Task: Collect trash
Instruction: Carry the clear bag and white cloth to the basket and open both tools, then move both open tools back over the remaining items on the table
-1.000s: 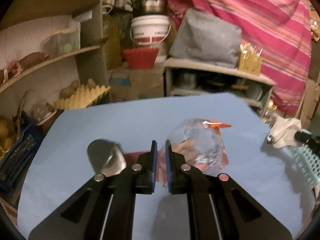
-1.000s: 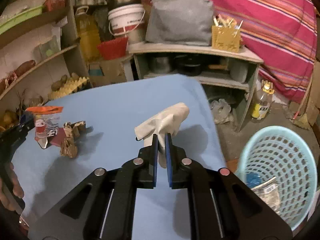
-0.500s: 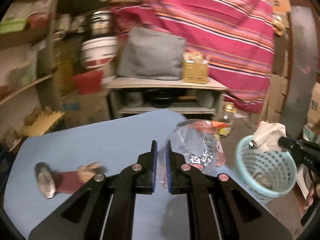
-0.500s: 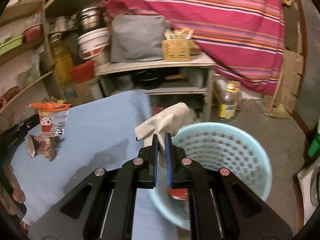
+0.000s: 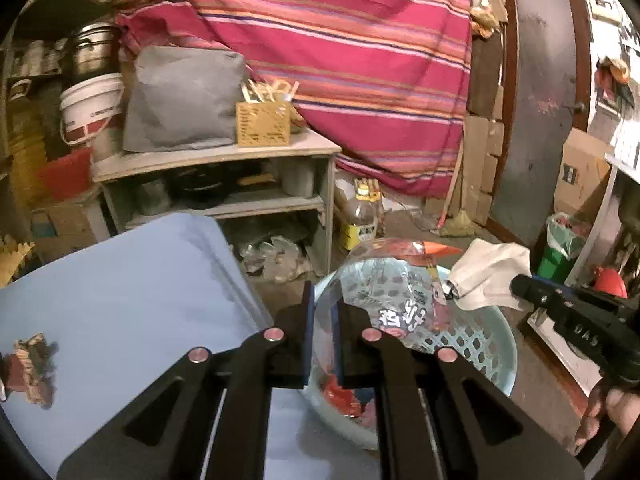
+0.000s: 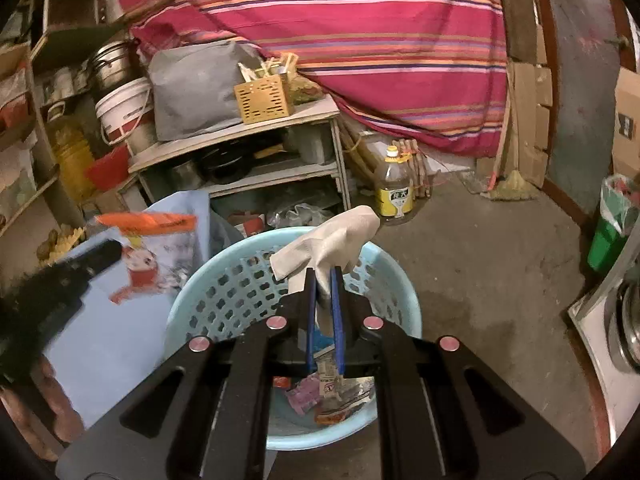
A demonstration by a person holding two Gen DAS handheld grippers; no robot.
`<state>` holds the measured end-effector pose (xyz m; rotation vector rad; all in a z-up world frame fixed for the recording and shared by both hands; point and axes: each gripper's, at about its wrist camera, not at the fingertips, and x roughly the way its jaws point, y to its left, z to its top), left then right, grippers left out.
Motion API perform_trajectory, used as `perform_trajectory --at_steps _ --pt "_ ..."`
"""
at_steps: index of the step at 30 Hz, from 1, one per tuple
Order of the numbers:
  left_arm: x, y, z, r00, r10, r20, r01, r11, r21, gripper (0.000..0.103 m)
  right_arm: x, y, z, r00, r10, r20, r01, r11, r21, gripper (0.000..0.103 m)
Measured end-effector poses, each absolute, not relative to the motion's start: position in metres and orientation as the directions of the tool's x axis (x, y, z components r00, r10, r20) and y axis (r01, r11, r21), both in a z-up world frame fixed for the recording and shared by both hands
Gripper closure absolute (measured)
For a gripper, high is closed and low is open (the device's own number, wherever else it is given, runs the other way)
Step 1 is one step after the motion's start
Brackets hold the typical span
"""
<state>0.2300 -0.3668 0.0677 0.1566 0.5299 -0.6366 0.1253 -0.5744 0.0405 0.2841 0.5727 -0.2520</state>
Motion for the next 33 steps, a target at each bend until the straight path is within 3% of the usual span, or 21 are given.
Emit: perform_trajectory --at_steps 12,13,14,16,19,21,22,26,31,33 --pt "0.255 -0.4 0.025 0.559 -0.503 -0.659 0.632 0.773 -0.054 0.091 0.15 -0.576 0.025 0.779 -0.122 -0.615 0.309 0.928 0.208 0.092" --pt "0.257 -0.399 0.024 0.549 -0.504 -0.667 0.633 0.771 -0.061 0.078 0.152 -0.576 0.025 0.776 -0.122 -0.618 0.311 0.928 0.207 0.092" --pt "0.258 -0.397 0.024 0.546 -0.501 -0.672 0.631 0.773 -0.064 0.053 0.153 -0.576 0.024 0.774 -0.122 -0.621 0.313 0.927 0.208 0.092" --pt "0.255 -0.387 0.028 0.58 -0.492 -0.649 0.611 0.79 -0.053 0.033 0.155 -0.575 0.022 0.768 -0.122 -0.628 0.317 0.925 0.208 0.092" --pt "0.254 -0.38 0.031 0.58 -0.496 -0.646 0.613 0.788 -0.055 0.033 0.158 -0.574 0.02 0.762 -0.129 -0.635 0.327 0.922 0.206 0.09" --pt "0.253 -0.376 0.032 0.582 -0.492 -0.648 0.608 0.792 -0.055 0.033 0.159 -0.573 0.02 0.759 -0.135 -0.637 0.337 0.918 0.207 0.075" --pt "0.253 -0.372 0.034 0.588 -0.489 -0.644 0.604 0.795 -0.052 0.03 0.159 -0.572 0.021 0.759 -0.142 -0.636 0.343 0.916 0.206 0.061" --pt "0.252 -0.348 0.044 0.616 -0.48 -0.624 0.583 0.811 -0.049 0.02 0.163 -0.567 0.023 0.755 -0.156 -0.637 0.357 0.912 0.201 0.028" --pt "0.249 -0.302 0.054 0.675 -0.433 -0.597 0.535 0.845 -0.009 0.01 0.175 -0.538 0.03 0.755 -0.199 -0.625 0.362 0.921 0.144 0.008" --pt "0.251 -0.278 0.057 0.704 -0.398 -0.588 0.501 0.865 0.014 0.008 0.18 -0.521 0.033 0.763 -0.209 -0.612 0.355 0.927 0.125 0.005"
